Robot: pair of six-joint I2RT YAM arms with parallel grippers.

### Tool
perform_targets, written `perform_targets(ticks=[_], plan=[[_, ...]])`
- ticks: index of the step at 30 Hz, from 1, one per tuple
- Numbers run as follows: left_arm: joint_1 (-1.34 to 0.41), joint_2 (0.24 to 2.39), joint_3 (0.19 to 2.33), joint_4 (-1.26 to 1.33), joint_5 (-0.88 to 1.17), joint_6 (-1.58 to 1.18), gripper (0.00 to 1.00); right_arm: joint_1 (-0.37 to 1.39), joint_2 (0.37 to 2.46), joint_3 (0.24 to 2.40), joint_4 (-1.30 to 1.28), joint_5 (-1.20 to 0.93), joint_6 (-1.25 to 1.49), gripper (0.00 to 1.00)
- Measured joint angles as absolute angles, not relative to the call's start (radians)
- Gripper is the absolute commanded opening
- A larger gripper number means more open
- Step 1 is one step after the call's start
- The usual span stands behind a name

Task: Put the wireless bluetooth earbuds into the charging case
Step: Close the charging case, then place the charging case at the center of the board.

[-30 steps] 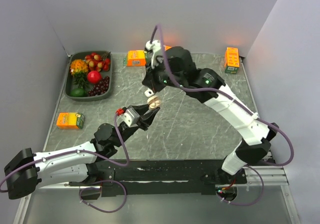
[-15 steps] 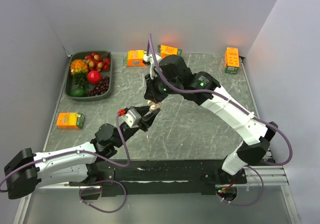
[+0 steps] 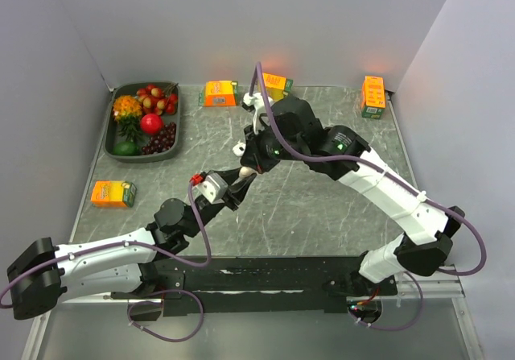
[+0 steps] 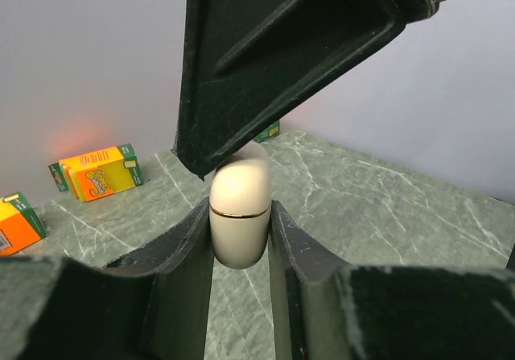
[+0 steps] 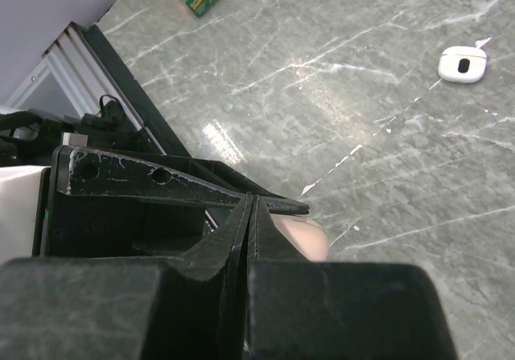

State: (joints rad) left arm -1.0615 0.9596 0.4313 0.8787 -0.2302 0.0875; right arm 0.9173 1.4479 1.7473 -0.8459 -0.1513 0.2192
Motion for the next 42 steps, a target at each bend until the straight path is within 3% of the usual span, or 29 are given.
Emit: perform_targets(ticks=[2,5,8,15,23,37,40,42], plan=[[-1.062,0.960,0.431,0.879,-0.230,0.086,0.01,0.919,1.444,1.745,-0.845,-0.146,0.222,0.04],[-1.062,0.961,0.431,0.880,-0.238,0.081,0.01,0.921,1.420,1.712,-0.817,-0.114,0.245,0.31],[-1.039,0.966,0.434,0.852,-0.241,0.022,0.01,0.911,1.350,1.642,-0.784,-0.060,0.277,0.39],[-0.690,1.032,0.506,0.637,-0.064,-0.402,0.02,0.737,1.119,1.417,-0.652,-0.042,0.372,0.41],[-0.365,1.411,0.695,0.395,0.308,-0.729,0.01,0.706,1.061,1.175,-0.569,-0.046,0.428,0.42],[-0.335,1.813,1.000,0.114,0.410,-0.725,0.03,0.698,1.056,1.073,-0.508,-0.080,0.433,0.42],[-0.332,1.866,1.032,0.077,0.399,-0.715,0.11,0.697,1.056,1.073,-0.507,-0.080,0.429,0.42],[-0.329,1.897,1.039,0.054,0.393,-0.710,0.25,0.697,1.055,1.073,-0.506,-0.080,0.429,0.43]])
